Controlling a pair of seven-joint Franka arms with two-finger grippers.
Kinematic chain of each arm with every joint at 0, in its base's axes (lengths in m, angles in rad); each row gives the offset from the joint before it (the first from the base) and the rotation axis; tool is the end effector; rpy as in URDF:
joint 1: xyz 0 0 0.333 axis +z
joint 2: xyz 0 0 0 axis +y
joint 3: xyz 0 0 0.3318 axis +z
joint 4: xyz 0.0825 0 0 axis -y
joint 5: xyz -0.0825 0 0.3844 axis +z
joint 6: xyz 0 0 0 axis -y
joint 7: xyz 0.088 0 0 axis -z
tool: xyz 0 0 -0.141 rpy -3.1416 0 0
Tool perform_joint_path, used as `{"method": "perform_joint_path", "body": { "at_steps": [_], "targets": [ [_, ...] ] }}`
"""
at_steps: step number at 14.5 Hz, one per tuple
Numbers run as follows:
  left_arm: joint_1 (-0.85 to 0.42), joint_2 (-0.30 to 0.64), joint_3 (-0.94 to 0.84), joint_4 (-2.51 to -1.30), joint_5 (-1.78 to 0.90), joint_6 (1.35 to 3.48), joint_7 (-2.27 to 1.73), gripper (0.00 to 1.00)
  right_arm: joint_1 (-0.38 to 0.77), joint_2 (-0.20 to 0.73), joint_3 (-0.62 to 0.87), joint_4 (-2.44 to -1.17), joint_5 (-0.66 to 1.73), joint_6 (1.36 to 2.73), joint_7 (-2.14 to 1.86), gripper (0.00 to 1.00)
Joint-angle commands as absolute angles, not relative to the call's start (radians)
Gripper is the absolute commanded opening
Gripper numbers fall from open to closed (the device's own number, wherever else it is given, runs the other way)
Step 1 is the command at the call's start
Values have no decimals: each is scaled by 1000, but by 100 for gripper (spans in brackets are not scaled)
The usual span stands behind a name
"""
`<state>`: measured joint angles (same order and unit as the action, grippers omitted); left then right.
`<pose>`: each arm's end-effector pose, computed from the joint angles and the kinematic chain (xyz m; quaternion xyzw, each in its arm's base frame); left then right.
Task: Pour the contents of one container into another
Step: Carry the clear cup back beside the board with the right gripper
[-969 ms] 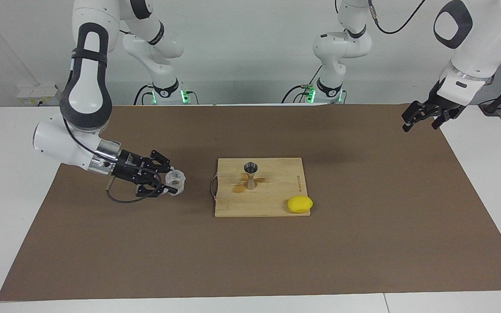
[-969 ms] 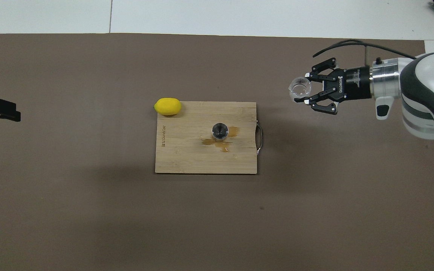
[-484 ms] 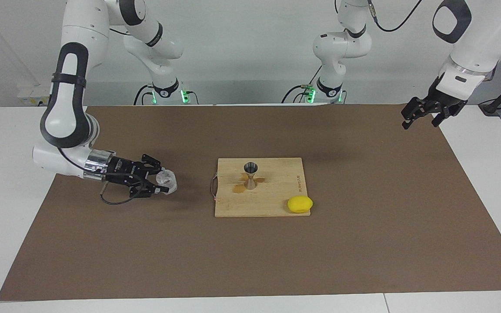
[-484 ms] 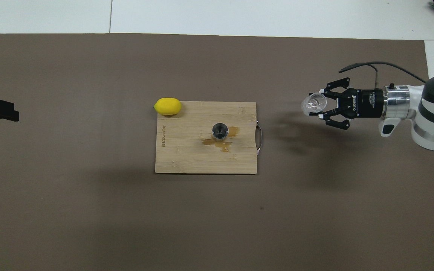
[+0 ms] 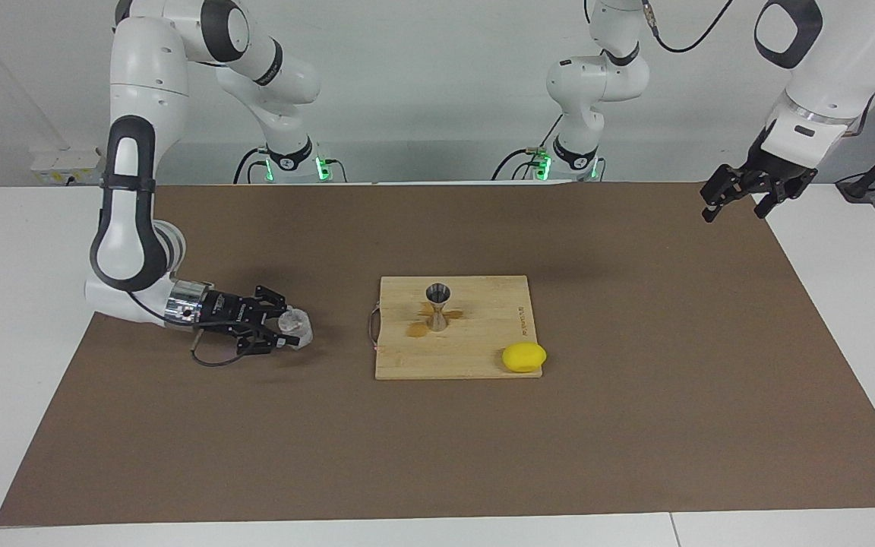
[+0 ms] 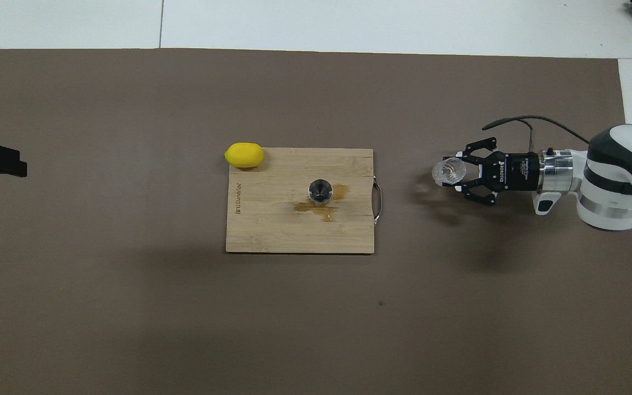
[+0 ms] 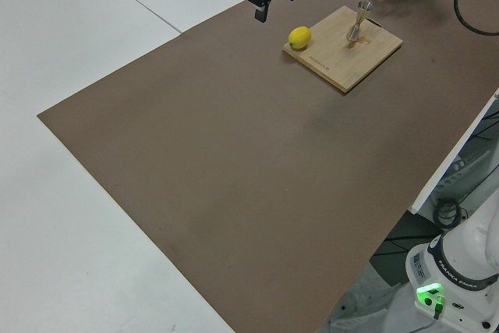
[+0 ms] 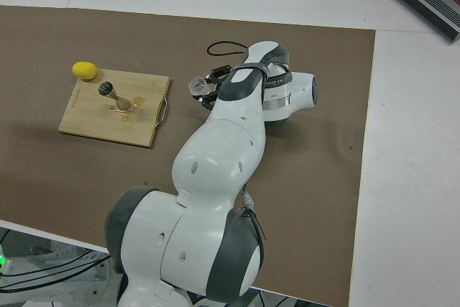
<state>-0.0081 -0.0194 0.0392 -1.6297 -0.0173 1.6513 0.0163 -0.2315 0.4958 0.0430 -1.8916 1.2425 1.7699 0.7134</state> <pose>0.5569 0.0152 0.5963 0.9997 0.0079 0.0207 0.0085 0.6146 -0.0023 0.2546 -0.5689 0.5892 0.3742 0.4350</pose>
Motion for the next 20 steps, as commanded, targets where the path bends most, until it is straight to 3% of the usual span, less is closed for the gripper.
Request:
{"method": "perform_joint_path", "body": {
  "at_steps": [1,20],
  "targets": [
    [-15,-29,41,-1631,-2,1643,9,100,-258,474,54,-1950,1273,1811,658,0],
    [-15,-32,37,-1629,2,1640,6,100,-293,534,55,-1953,1213,1756,558,0]
  ]
}}
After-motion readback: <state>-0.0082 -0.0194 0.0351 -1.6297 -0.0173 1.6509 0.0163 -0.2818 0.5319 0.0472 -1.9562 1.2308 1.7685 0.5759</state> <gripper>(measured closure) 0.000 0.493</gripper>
